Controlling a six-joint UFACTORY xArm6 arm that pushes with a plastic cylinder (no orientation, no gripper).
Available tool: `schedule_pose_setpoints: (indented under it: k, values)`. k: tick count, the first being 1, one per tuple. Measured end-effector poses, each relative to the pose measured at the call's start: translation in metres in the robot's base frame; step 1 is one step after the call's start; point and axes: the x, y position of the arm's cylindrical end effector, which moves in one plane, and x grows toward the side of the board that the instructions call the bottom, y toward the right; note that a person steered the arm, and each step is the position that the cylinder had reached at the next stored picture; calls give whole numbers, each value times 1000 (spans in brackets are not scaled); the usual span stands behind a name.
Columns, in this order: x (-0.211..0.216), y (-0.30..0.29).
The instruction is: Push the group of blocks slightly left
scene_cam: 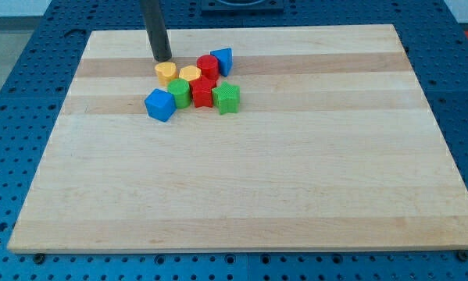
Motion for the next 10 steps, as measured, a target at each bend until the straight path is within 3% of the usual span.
schedule_pose_setpoints:
  k: [2,4,6,7,8,9,10]
  values:
    - [4,0]
    - [-26,4]
    - [-50,115]
    - [-28,197]
    - [21,237]
    - [51,222]
    - [54,189]
